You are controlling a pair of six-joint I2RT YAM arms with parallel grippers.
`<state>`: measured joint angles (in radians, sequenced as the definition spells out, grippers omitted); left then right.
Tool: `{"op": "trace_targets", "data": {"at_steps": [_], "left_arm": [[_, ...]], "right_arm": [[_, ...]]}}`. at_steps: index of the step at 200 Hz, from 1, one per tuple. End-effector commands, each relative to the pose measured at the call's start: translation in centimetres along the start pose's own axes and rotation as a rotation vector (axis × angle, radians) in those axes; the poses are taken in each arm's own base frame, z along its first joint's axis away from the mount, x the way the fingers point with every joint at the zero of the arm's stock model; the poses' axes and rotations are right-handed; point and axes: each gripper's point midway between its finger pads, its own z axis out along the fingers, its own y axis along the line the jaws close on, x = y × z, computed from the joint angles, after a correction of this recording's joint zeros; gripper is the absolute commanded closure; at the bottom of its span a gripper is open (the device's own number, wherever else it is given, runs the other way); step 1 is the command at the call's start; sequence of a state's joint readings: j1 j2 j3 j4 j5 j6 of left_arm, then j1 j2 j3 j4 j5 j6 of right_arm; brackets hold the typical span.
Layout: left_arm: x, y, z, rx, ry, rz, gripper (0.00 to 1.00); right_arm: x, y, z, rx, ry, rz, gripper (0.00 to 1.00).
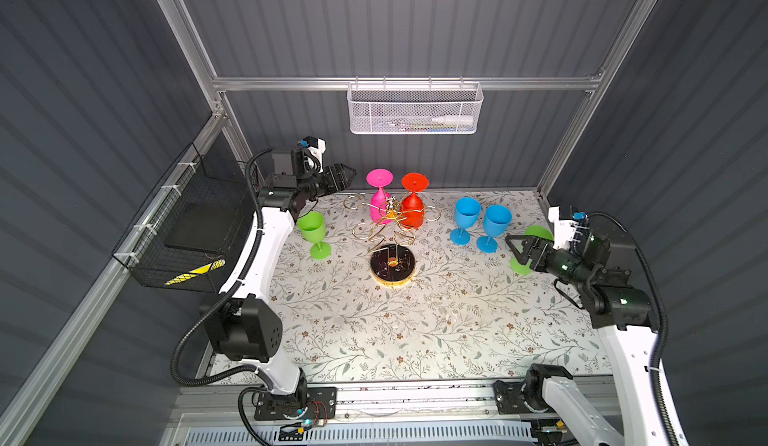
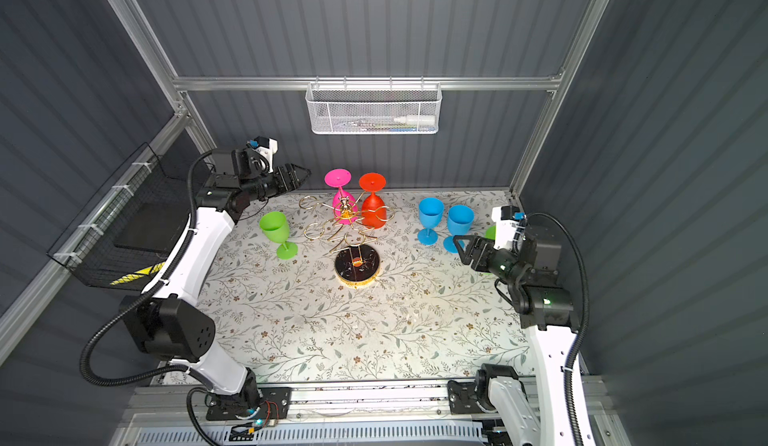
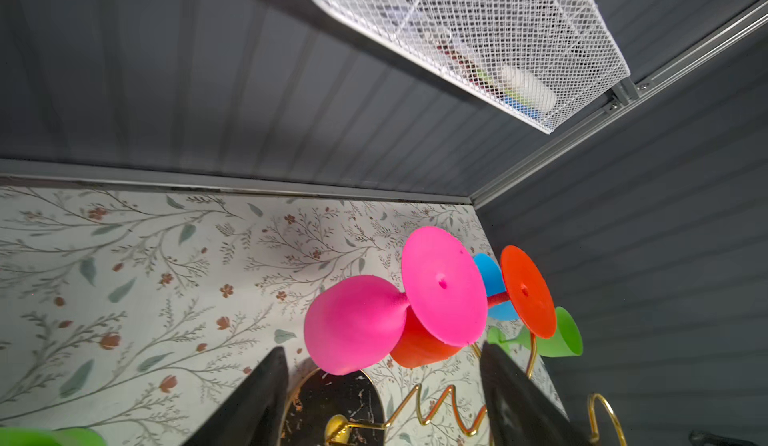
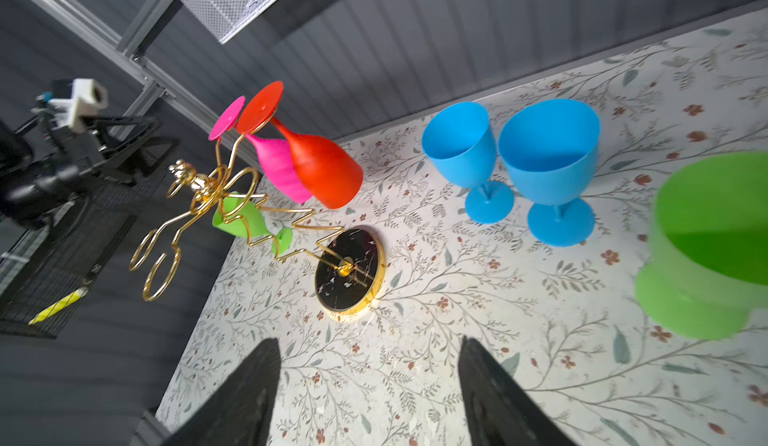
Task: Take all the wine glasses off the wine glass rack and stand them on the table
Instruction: 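Raise the right gripper away while moving the left gripper toward the pink glass, then close the left gripper on the stem of the pink glass on the rack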
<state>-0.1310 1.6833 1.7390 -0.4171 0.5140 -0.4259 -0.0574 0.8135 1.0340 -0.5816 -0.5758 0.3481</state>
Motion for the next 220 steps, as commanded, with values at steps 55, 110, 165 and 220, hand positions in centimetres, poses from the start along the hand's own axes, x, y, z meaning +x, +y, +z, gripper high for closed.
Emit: {"op": "trace_targets", "data": {"at_steps": [55,110,165,220], "left_arm": [[-0.5,-1.4,2.6,0.158,0.04,-0.07,0.29],[0.2,-1.7,4.0,0.185,0.073,-0.081,0.3],[1.7,-2.6,6.4,0.196,0.133,-0.073,0.34],[1.8,-2.4,6.6,0.185,0.134,-0.076,0.54]], "right_arm": [[2.8,3.4,1.4,-0.095,0.065,-0.03,0.27],[3.5,3.7,2.0,-0.102,0.089,-0.034,0.25],[3.4,4.0,1.9,-0.108,0.09,-0.041,0.23],[3.6,4.0,2.1,-0.109,0.094,-0.039,0.22]]}}
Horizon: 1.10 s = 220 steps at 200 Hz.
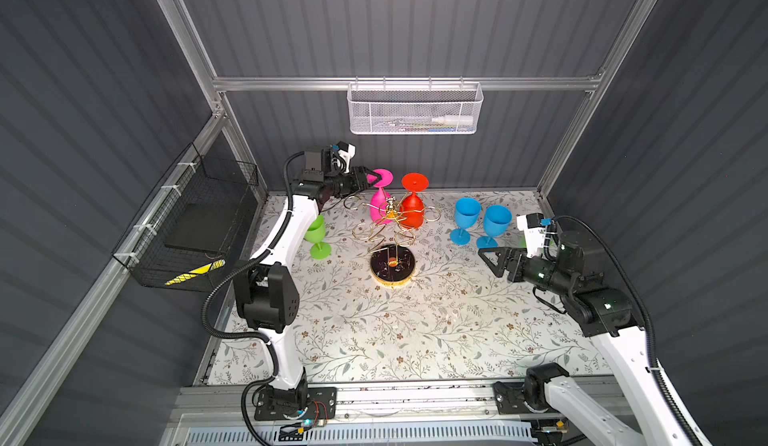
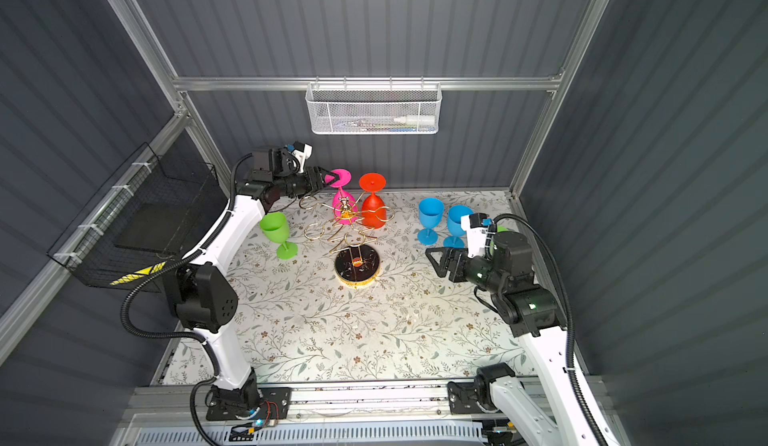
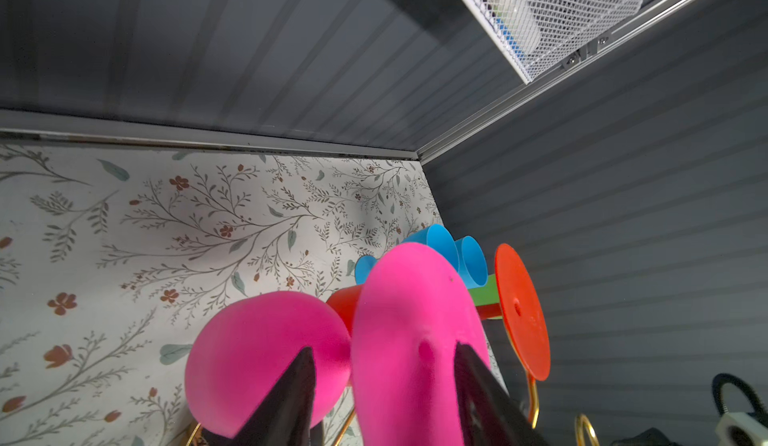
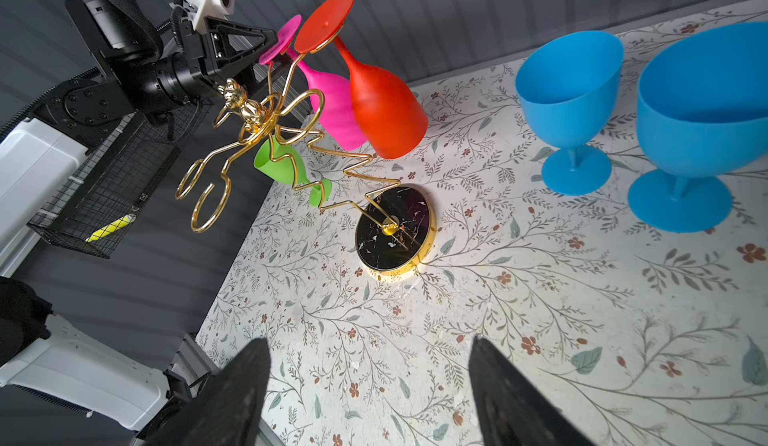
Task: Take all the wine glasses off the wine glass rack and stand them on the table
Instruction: 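Close the left gripper on the stem of the pink glass on the rack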
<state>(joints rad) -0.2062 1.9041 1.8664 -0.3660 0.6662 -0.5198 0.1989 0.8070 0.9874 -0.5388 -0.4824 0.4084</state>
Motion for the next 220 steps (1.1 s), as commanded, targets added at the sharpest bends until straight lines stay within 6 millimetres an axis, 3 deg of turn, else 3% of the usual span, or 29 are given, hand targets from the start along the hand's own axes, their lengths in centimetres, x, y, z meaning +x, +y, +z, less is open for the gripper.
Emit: {"op": "trace_targets", "data": {"at_steps": [1,33,49,99,133,220], "left_arm": [[-0.8,-1.0,-0.6,0.014,-0.012,0.018,0.55],[-1.0,-1.2,-0.8,0.012,-0.019,0.016,0.8],[-1.1,-1.3,-0.9,0.012,-0.02,0.009,0.86],[-1.4,-2.0,-1.1,0.039,-0.029,-0.011,0.9],[-1.7,-2.8,-1.7,0.075,-0.048,-0.033,1.0],[-2.8,-6.2,-3.8,0.239,-0.093,-0.091,1.0]], "right_arm": [[0.0,-0.1,0.1,0.0,-0.007,-0.002,0.22],[0.0,0.0,0.3,-0.006,-0.004,-0.001,0.21],[0.1,-0.1,0.4,-0.006,-0.001,0.0,0.2],[0.3,-0.1,0.4,-0.007,0.002,0.001,0.19],[0.3,0.0,0.4,-0.012,0.002,0.003,0.18],[0.2,0.4,0.1,-0.027,-0.001,0.005,0.16]]}}
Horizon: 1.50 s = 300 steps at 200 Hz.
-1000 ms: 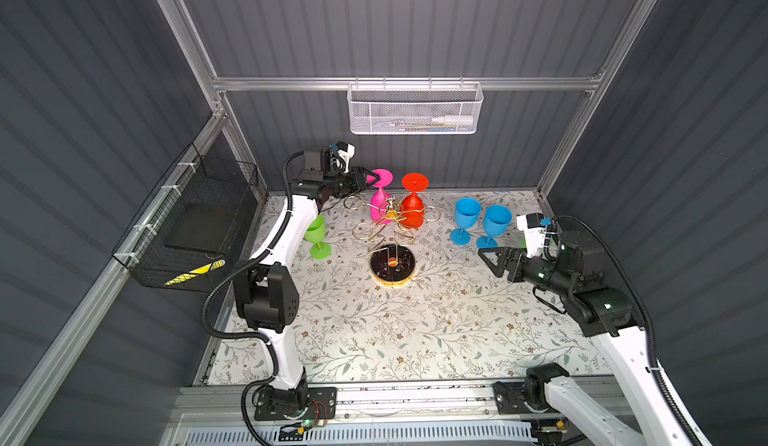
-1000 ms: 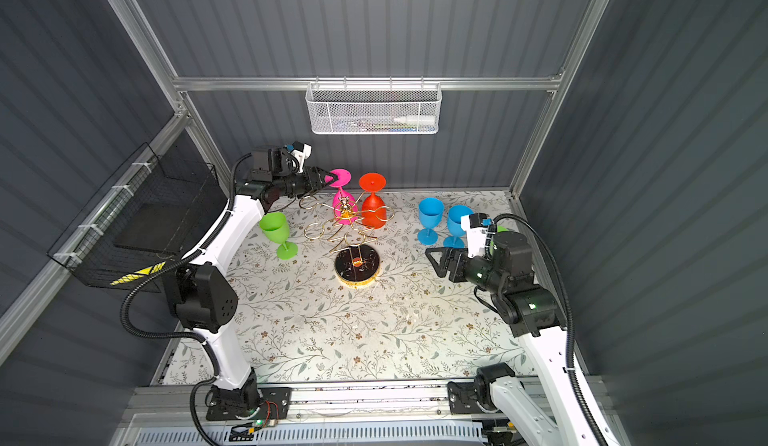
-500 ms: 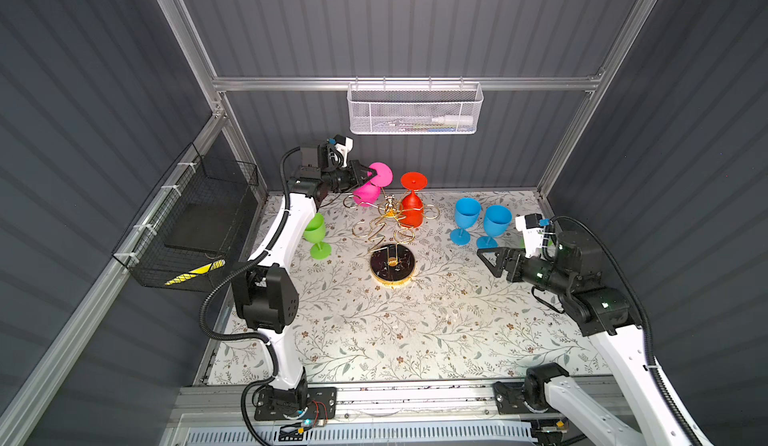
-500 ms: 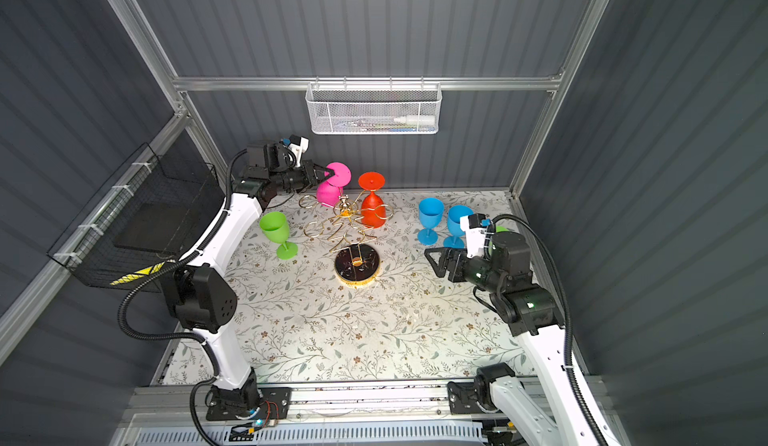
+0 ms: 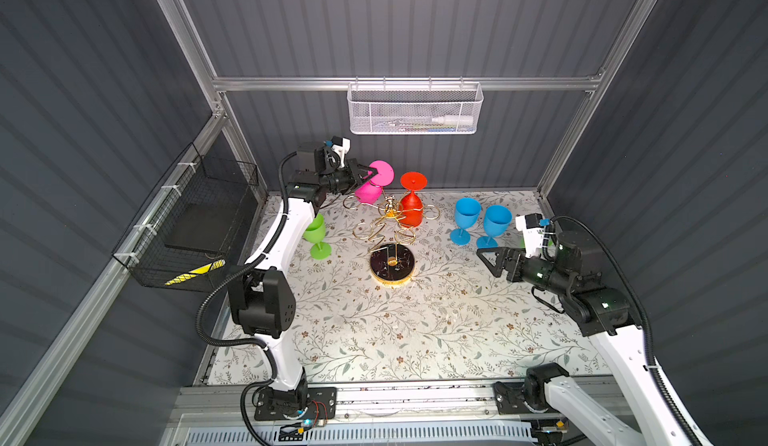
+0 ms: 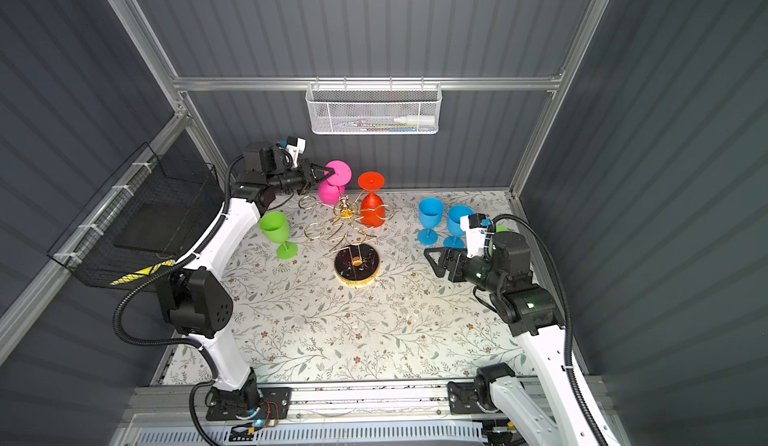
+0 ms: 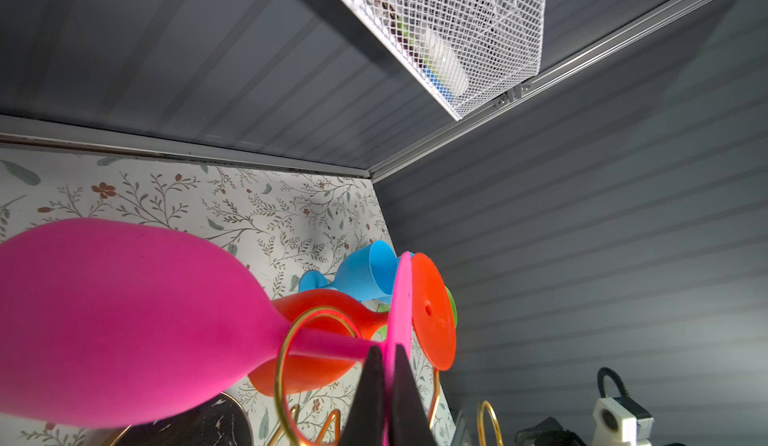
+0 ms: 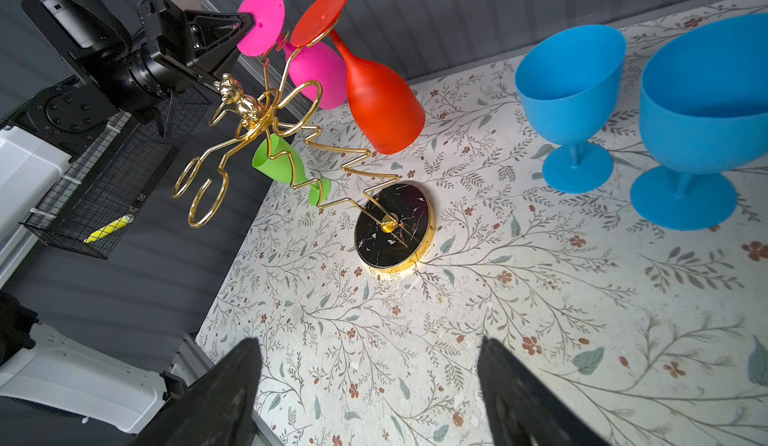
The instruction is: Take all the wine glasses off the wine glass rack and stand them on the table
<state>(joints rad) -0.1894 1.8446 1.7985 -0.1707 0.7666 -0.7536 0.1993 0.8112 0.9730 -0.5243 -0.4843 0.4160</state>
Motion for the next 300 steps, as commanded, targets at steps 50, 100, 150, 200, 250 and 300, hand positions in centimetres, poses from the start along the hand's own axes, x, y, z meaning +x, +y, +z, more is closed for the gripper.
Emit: {"op": "trace_targets", "data": {"at_steps": [50,100,150,200,250,300], "left_arm": [[-0.5,-3.5,-2.0,0.097,-0.018,0.016,1.0],[0.3,-3.2,-1.9,0.104,0.003,0.007,1.0],[1.5,-3.2,-1.0,0.112,0.037,0.003,1.0],[2.8,-3.3,0.5,0.114,0.076,0.002,1.0],[3.1,-3.5,1.4,0.108,0.086,0.006,1.0],[3.2,-3.1,2.3,0.103,0.094,0.0,1.0]], "right_arm": [[0.0,0.7,-0.5,-0.024,-0.008,-0.003,0.15],[0.1,0.7,-0.5,-0.025,-0.009,-0.001,0.14],[0.1,0.8,-0.5,-0.03,-0.007,0.005,0.13],[0.2,0.7,-0.4,-0.027,-0.005,0.007,0.12],[0.2,0.7,-0.4,-0.03,-0.006,0.002,0.11],[0.4,0.6,-0.5,-0.025,-0.004,0.003,0.1]]}}
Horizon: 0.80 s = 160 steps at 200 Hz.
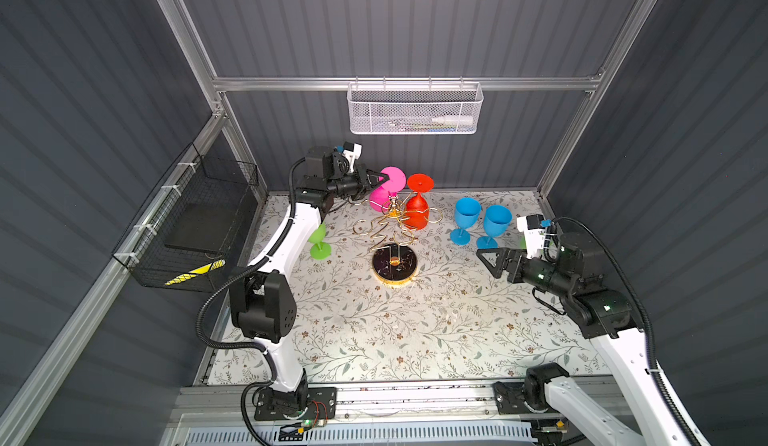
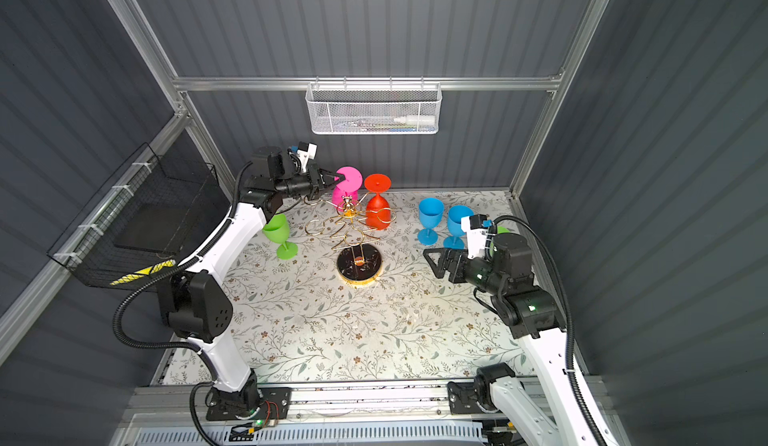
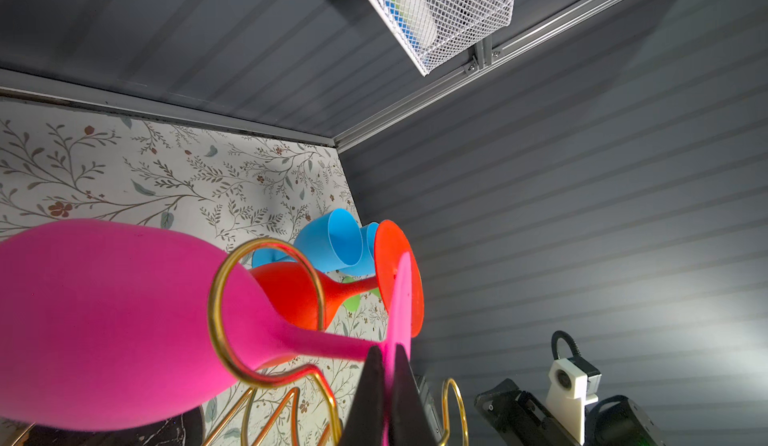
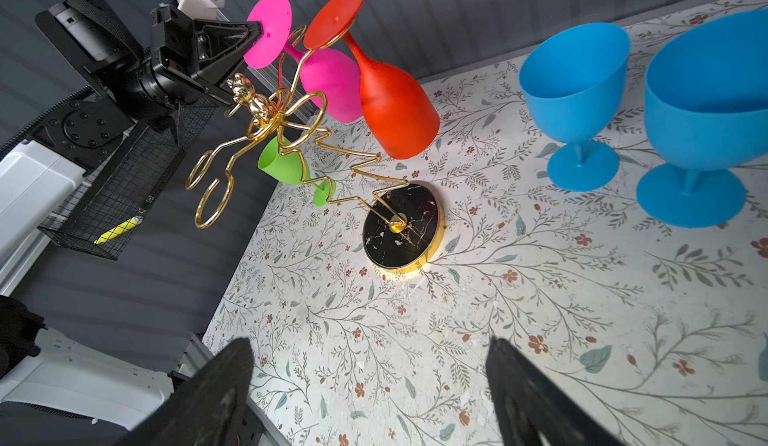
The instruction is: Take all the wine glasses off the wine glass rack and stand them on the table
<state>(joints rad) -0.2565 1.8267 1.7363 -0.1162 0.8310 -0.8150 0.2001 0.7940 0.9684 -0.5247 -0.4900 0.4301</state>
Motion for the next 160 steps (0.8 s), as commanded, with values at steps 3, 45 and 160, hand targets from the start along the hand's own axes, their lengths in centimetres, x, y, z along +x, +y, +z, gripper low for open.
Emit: {"op": "trace_targets", "data": {"at_steps": [3,45,160], "left_arm": [[-0.5,-0.8,0.5,0.015,0.0,0.04,1.0],[0.0,-0.9,1.0,0.019,0.018,0.042,1.0],[-0.3,-1.9,1.7,0.045,0.026,0.049,1.0]], "right_arm": [[0.4,0.3,-0.1,-0.015,0.004,-0.005,0.1],[0.4,0.3,-0.1,-0.015,0.004,-0.005,0.09],[0.3,0.3,0.0,-0.021,0.002,0.0,0.07]]}}
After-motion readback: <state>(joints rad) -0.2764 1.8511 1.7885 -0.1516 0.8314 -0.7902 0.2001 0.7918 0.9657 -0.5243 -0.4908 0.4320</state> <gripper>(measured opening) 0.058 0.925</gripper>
